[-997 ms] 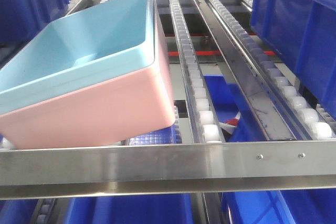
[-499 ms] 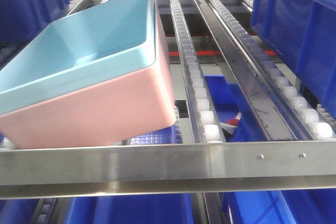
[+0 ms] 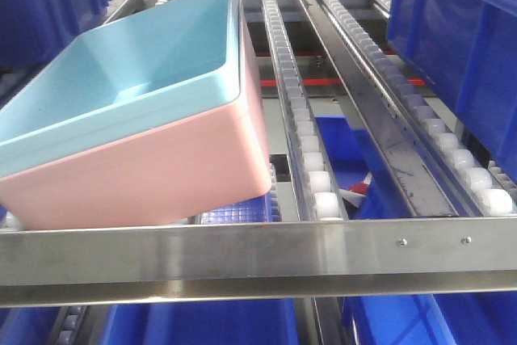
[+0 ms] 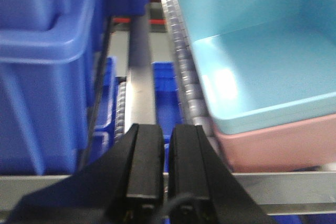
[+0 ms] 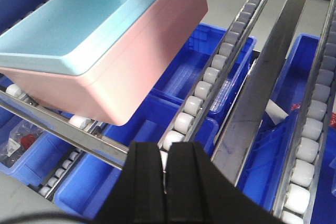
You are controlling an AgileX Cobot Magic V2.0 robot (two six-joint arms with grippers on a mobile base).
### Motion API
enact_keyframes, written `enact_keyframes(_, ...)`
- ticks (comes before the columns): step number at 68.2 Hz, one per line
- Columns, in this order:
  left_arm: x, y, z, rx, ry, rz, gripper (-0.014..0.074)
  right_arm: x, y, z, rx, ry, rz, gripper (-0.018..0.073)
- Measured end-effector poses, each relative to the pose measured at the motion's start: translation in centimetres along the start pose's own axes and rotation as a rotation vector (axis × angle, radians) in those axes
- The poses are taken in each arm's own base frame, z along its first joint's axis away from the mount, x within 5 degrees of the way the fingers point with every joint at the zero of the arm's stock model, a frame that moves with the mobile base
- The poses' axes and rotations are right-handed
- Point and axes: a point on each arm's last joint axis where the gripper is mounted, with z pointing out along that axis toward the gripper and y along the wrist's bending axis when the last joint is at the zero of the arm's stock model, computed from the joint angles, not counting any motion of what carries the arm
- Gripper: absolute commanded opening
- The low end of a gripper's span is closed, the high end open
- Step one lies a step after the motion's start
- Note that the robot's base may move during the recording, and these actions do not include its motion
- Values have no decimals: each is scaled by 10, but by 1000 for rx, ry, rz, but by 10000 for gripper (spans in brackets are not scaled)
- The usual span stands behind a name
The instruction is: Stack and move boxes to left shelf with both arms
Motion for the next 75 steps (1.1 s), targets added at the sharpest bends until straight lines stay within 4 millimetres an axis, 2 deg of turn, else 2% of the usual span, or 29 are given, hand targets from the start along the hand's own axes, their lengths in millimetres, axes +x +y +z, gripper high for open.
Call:
enact_keyframes(15, -3, 6, 0, -101, -36, -7, 11, 0, 0, 0, 1, 2, 0, 50)
enact_keyframes(33, -12, 6, -1, -108, -136, -2, 11, 0, 0, 0, 2, 3, 0, 50)
enact_keyframes(75, -13, 6, -1, -109, -141, -2, 11, 1, 0, 0, 4, 7, 0, 50)
